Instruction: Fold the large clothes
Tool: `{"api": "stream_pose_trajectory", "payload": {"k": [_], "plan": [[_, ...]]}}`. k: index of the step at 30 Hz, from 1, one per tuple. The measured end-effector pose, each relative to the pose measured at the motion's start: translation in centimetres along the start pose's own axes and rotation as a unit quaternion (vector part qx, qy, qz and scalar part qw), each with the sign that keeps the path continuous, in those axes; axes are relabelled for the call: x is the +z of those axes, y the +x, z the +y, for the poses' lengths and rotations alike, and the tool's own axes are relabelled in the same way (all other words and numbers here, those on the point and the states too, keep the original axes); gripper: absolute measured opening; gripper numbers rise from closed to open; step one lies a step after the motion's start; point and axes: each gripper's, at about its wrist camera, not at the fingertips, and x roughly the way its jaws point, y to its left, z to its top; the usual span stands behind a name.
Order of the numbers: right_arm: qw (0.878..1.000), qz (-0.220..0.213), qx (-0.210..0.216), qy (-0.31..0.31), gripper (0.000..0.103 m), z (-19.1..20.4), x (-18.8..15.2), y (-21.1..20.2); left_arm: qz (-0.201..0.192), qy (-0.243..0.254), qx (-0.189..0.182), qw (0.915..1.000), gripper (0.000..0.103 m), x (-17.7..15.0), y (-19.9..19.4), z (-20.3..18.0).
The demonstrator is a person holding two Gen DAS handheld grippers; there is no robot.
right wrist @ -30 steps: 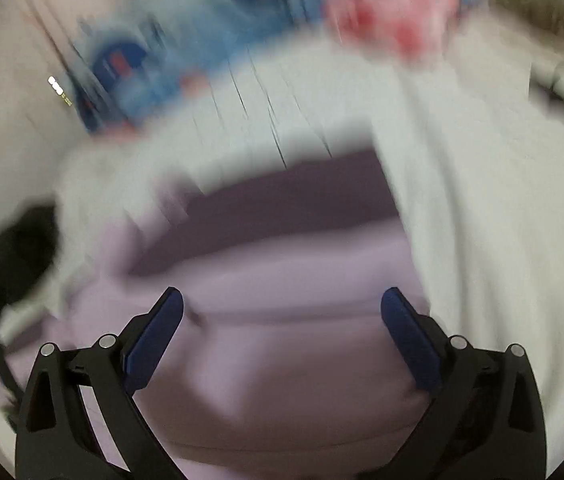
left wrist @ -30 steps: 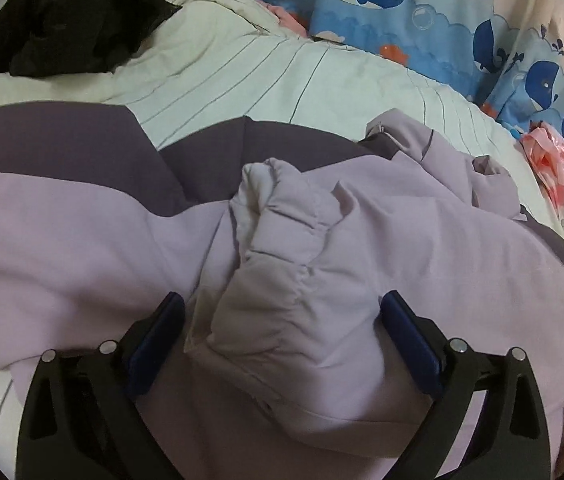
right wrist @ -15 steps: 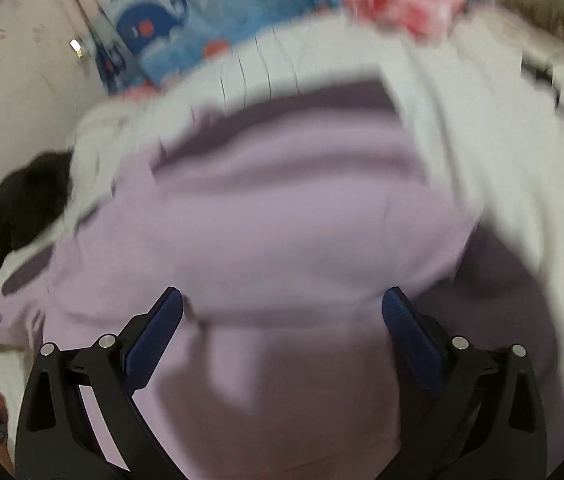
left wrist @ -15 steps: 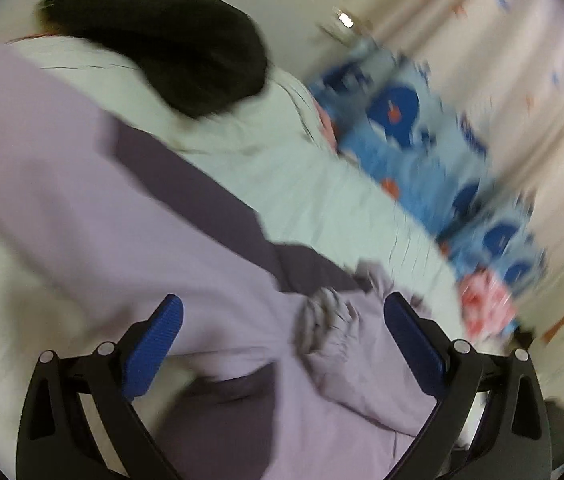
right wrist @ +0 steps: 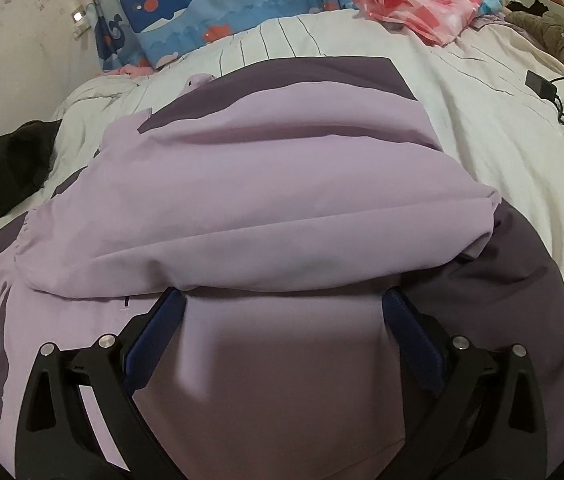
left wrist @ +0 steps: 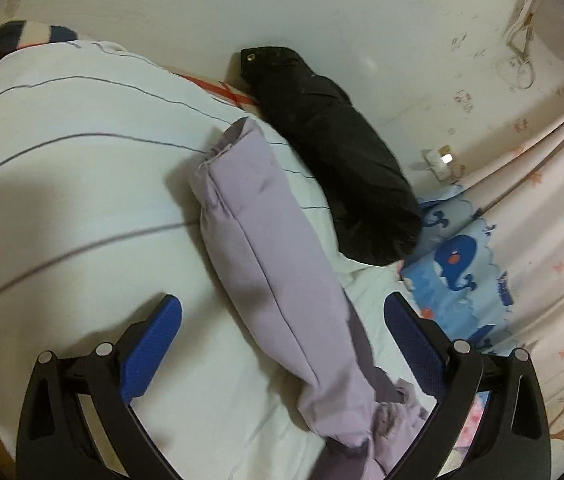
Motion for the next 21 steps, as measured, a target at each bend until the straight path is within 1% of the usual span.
{"api": "stream_pose_trajectory", "payload": {"k": [2, 4, 5, 7, 10, 12, 13, 14, 16, 17, 19, 20, 21], "plan": [[1.0, -0.003, 0.003, 0.001, 0.097, -0.1, 0.0, 0.0, 0.003, 0.012, 0.019, 0.9997, 0.097, 0.4, 1.4, -0.4], [1.0, -0.004, 0.004, 0.002, 0.097, -0.1, 0.0, 0.0, -0.004, 0.014, 0.042, 0.999, 0.097, 0.4, 2.8, -1.4], [1.0, -0.005, 0.005, 0.002, 0.097, -0.1, 0.0, 0.0, -0.005, 0.014, 0.046, 0.9988, 0.097, 0.4, 3.3, -1.8], [1.0, -0.006, 0.005, 0.003, 0.097, -0.1, 0.1, 0.0, -0.01, 0.003, 0.063, 0.9979, 0.097, 0.6, 4.0, -2.3], [1.0, -0.005, 0.005, 0.003, 0.097, -0.1, 0.1, 0.0, -0.027, -0.032, 0.081, 0.9958, 0.096, 1.3, 4.0, -1.9], [1.0, -0.004, 0.004, 0.003, 0.097, -0.1, 0.1, 0.1, -0.024, -0.06, 0.087, 0.9941, 0.08, 1.5, 4.5, -1.4], [1.0, -0.004, 0.004, 0.003, 0.097, -0.1, 0.1, 0.1, -0.019, -0.072, 0.086, 0.9934, 0.064, 1.6, 4.8, -1.1], [1.0, -0.004, 0.003, 0.002, 0.097, -0.1, 0.1, 0.0, -0.008, -0.098, 0.079, 0.992, 0.045, 1.8, 5.1, -0.3], [1.0, -0.01, 0.001, 0.002, 0.097, 0.0, 0.1, -0.3, 0.008, -0.128, 0.059, 0.99, 0.032, 1.9, 5.6, 0.7], [1.0, -0.028, -0.006, -0.002, 0.097, 0.3, 0.2, -1.0, 0.007, -0.13, 0.053, 0.9901, 0.028, 2.0, 5.4, 0.9], [0.996, -0.082, -0.018, -0.019, 0.097, 1.4, 0.4, -2.9, 0.0, -0.11, 0.037, 0.9932, 0.025, 2.0, 4.8, 0.1], [0.991, -0.124, -0.019, -0.038, 0.097, 2.3, 0.5, -4.4, -0.005, -0.101, 0.022, 0.9947, 0.023, 2.0, 4.5, -0.4], [0.987, -0.15, -0.016, -0.052, 0.097, 3.0, 0.6, -5.3, -0.012, -0.09, 0.007, 0.9958, 0.023, 2.0, 4.1, -1.1]]}}
